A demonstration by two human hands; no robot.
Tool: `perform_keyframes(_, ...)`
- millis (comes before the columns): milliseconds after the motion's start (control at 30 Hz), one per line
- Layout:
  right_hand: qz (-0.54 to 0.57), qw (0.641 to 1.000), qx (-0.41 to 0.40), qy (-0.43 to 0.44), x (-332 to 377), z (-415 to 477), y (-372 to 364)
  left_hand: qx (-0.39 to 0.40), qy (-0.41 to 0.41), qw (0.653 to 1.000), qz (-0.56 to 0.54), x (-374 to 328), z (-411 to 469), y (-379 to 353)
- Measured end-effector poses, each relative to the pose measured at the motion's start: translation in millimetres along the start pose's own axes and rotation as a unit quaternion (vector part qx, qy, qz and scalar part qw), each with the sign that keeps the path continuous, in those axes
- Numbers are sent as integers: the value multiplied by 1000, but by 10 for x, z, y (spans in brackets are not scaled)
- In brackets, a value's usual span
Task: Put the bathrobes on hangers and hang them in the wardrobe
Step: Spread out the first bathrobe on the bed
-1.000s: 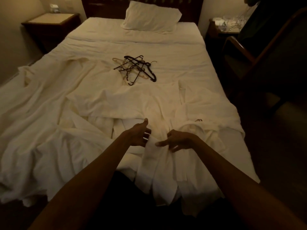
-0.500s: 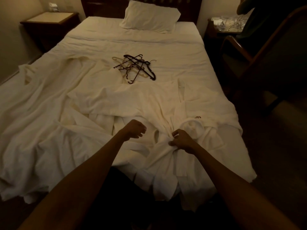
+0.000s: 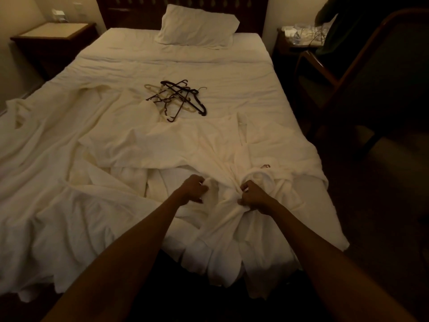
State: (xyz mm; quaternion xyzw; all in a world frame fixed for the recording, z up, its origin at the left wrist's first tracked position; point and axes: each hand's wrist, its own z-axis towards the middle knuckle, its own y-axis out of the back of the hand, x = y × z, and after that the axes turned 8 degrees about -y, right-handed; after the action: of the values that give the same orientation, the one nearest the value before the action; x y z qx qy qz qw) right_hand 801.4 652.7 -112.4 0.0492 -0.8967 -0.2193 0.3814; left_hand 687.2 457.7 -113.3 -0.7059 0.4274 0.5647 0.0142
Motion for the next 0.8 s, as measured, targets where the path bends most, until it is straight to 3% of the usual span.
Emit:
perform_keyframes(67,1,1000,3,-2,-22,18,28,-93,-80,987,104,-21,37,271)
perform_keyframes(133,4,1000,9,-10,-36,29,43,-104,-101,984,104,-83,28,551)
perform_keyframes(300,-8,1000,22,-14,7,39,43,85,-43,990,105,-338,-115,822)
perform_keyframes(400,-16,999,34,-10,23,29,76,115,-34,987,110,-474,-198,964)
perform_keyframes(567,-62,998,31,-4,78,-10,93,31,-34,997,56,-747,-390,1542)
perform_keyframes(800,-196,979,34,32,478,-273,321,-74,-150,984,56,-1370,-752,1928)
